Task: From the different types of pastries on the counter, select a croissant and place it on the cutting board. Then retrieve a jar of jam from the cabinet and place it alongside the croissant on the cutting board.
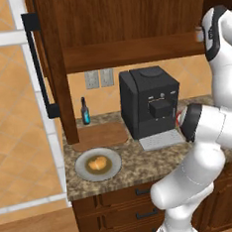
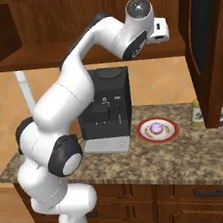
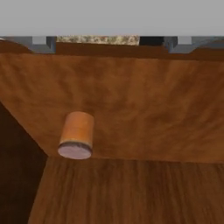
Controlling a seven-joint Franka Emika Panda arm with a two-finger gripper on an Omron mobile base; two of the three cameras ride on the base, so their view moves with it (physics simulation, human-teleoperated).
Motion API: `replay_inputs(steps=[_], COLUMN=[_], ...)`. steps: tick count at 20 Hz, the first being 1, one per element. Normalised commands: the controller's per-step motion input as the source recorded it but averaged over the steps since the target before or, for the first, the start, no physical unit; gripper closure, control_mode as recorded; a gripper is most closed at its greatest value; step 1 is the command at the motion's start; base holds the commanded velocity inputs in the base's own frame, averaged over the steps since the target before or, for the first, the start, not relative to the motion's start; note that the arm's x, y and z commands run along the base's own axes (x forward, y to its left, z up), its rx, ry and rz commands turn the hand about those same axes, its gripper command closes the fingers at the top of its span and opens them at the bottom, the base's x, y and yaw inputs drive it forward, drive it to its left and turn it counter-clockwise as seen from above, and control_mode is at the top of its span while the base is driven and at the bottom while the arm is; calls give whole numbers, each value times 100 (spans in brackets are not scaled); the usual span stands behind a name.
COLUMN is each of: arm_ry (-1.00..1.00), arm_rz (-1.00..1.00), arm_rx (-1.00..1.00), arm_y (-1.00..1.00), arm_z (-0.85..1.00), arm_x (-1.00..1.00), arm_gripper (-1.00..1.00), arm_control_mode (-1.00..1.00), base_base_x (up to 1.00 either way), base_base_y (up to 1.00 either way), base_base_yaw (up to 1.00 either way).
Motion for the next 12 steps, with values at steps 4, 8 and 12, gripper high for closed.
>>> replay_inputs(steps=[4,8,12], arm_ry=[21,21,12], arm_rz=[-3,-8,-1], arm_rx=[4,3,7], arm_y=[-17,-29,-27], arm_z=[32,23,23], arm_x=[60,46,19], arm_gripper=[-100,-100,-100], arm_control_mode=[-100,-100,-100], base_base_x=[0,0,0], base_base_y=[0,0,0], base_base_yaw=[0,0,0])
